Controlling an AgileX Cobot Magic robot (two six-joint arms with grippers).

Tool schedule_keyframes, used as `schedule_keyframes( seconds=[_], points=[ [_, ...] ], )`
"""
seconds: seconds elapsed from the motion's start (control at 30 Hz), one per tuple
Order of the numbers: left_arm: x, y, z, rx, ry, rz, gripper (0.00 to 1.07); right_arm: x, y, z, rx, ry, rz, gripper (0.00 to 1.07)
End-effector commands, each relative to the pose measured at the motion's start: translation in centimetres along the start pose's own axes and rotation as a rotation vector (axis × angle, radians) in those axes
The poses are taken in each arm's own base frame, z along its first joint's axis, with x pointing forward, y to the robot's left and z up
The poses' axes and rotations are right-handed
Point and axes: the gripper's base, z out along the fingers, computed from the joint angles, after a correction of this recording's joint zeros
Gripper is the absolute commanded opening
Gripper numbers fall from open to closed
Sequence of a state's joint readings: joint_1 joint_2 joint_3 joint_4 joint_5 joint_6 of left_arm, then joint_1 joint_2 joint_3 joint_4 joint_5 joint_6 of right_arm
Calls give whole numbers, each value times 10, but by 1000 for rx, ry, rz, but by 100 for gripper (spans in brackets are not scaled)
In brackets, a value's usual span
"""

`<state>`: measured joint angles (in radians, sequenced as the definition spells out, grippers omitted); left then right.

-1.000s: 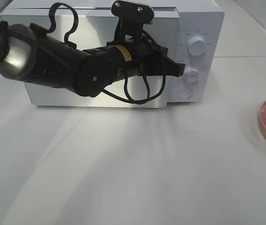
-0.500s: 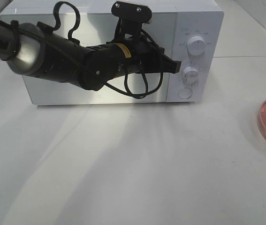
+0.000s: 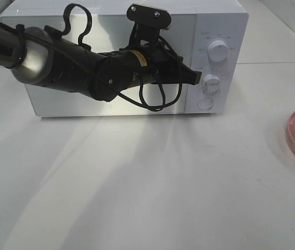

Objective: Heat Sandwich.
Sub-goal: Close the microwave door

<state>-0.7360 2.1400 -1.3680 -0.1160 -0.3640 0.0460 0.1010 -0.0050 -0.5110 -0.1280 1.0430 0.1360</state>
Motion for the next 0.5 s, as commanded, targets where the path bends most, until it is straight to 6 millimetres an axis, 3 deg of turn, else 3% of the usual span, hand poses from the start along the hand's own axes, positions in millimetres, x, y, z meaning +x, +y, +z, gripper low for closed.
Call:
schedule_keyframes(
  seconds=[0.03, 0.5],
  points=[
    [-18, 26, 1, -73, -112, -82, 0, 2, 0, -3, 3, -27, 1, 76],
    [-20, 24, 0, -69, -114, -81, 0, 2, 0, -3, 3, -27, 1, 76]
  ],
)
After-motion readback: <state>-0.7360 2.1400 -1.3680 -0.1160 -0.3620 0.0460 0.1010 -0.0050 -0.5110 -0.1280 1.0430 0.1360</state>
